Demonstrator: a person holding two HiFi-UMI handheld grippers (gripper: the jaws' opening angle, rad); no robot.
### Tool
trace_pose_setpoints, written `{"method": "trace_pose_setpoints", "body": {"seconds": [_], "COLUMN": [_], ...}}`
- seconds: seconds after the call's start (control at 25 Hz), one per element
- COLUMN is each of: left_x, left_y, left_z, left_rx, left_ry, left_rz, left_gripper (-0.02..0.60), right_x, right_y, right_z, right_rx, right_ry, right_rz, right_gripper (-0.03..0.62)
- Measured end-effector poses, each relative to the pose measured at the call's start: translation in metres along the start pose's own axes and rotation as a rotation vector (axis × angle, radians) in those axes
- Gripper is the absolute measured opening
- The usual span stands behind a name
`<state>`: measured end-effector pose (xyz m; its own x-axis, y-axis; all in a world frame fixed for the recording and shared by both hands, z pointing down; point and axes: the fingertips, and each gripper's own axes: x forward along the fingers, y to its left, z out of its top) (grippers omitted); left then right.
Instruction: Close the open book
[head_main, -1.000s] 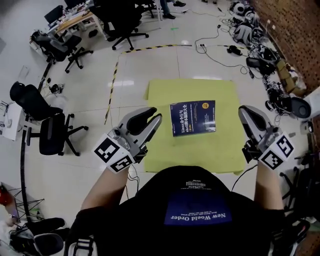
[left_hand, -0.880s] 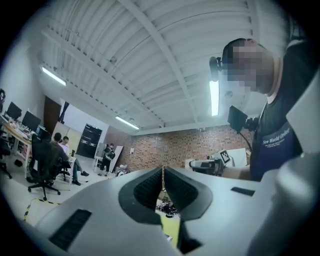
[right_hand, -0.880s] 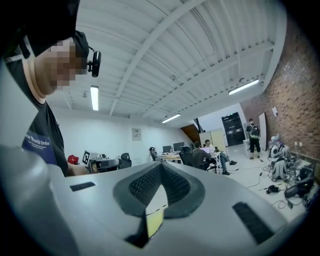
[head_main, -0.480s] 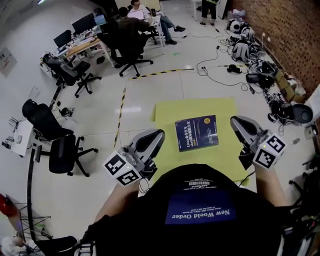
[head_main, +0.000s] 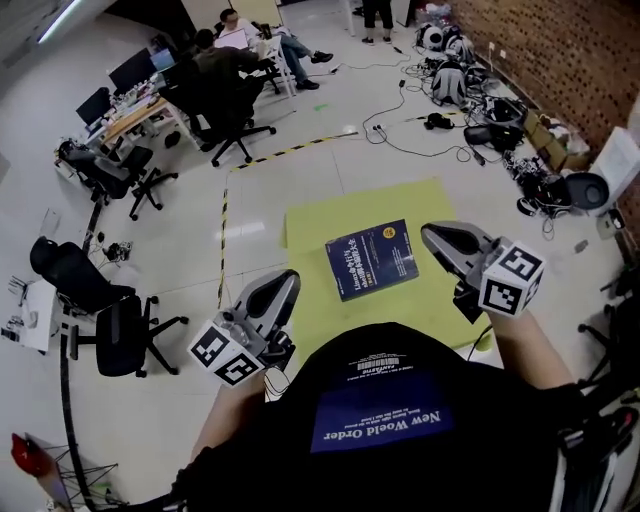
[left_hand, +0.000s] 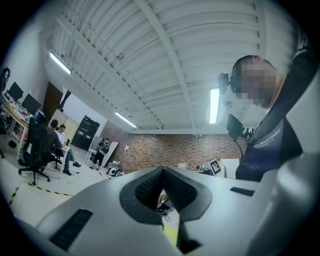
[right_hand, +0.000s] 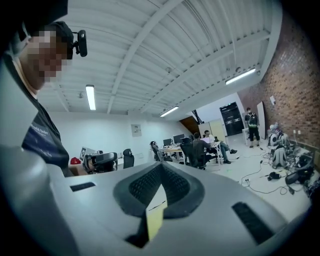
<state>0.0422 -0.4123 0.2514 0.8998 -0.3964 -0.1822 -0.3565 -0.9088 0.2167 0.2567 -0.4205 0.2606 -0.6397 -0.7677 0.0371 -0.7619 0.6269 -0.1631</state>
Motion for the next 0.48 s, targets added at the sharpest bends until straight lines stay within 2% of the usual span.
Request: {"method": "trace_pose_setpoints", "body": {"seconds": [0.48], "left_x": [-0.0021], "left_y": [0.0026], "left_z": [-0.0032], "left_rx": [-0.024], "left_ry": [0.012], "left_rz": [-0.005], "left_gripper": [0.008], "right_x": [0.0017], "right_y": [0.0048], "right_z": [0.003], "right_rx": [-0.017], "right_ry": [0.014], "right_rz": [0.004], "right_gripper": [-0.017]}}
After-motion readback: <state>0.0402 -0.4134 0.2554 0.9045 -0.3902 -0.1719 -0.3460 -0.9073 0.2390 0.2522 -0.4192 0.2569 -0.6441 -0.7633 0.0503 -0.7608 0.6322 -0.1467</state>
